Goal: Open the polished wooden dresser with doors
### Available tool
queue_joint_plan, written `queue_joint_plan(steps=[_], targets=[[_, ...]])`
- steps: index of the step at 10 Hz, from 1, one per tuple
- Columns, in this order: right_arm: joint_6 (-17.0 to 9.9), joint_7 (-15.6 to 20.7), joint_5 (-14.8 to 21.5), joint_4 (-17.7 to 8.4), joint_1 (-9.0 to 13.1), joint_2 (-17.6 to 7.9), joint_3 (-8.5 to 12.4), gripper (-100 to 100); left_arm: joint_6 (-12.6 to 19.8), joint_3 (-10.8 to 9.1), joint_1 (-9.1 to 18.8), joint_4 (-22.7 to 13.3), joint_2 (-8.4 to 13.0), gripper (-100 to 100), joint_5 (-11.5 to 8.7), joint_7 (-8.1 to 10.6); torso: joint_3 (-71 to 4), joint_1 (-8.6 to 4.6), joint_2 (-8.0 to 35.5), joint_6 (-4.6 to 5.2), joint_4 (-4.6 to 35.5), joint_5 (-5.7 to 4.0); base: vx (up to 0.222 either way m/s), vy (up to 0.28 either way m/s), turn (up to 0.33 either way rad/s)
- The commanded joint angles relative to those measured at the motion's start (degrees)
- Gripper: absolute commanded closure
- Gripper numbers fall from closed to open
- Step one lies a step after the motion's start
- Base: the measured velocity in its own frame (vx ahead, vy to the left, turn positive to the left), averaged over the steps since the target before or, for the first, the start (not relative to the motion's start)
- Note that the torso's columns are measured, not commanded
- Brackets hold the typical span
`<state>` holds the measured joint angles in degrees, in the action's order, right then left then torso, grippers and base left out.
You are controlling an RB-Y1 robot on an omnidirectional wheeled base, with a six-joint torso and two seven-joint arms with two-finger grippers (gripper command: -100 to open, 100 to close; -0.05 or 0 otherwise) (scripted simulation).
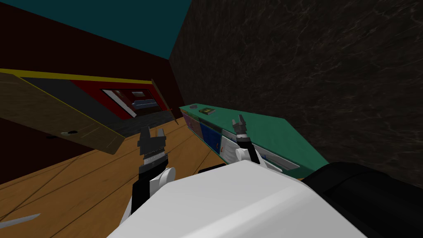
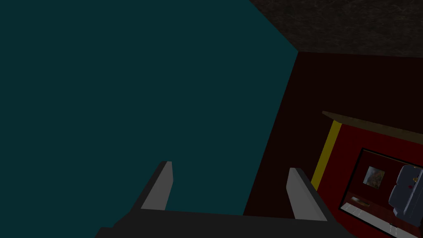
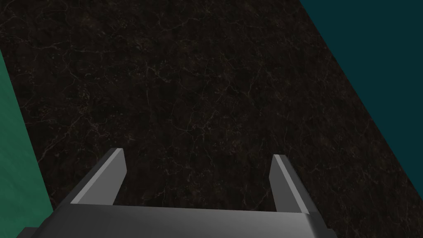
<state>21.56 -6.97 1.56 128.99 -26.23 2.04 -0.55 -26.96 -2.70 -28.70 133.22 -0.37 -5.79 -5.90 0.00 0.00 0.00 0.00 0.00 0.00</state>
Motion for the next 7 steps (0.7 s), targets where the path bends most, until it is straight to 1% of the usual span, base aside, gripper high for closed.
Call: queue_joint_plan(steps=[1,3,7], targets=[[0.0,0.0,0.0,0.0,0.0,0.0,0.0,0,0.0,0.0,0.0,0.0,0.0,0,0.0,0.0,-4.7,0.0,2.3,0.0,2.3,0.0,0.0,0.0,0.0],[0.0,0.0,0.0,0.0,0.0,0.0,0.0,0,0.0,0.0,0.0,0.0,0.0,0,0.0,0.0,-20.1,0.0,10.0,0.0,10.1,0.0,0.0,0.0,0.0],[0.0,0.0,0.0,0.0,0.0,0.0,0.0,0,0.0,0.0,0.0,0.0,0.0,0,0.0,0.0,-53.8,0.0,26.9,0.0,26.9,0.0,0.0,0.0,0.0]])
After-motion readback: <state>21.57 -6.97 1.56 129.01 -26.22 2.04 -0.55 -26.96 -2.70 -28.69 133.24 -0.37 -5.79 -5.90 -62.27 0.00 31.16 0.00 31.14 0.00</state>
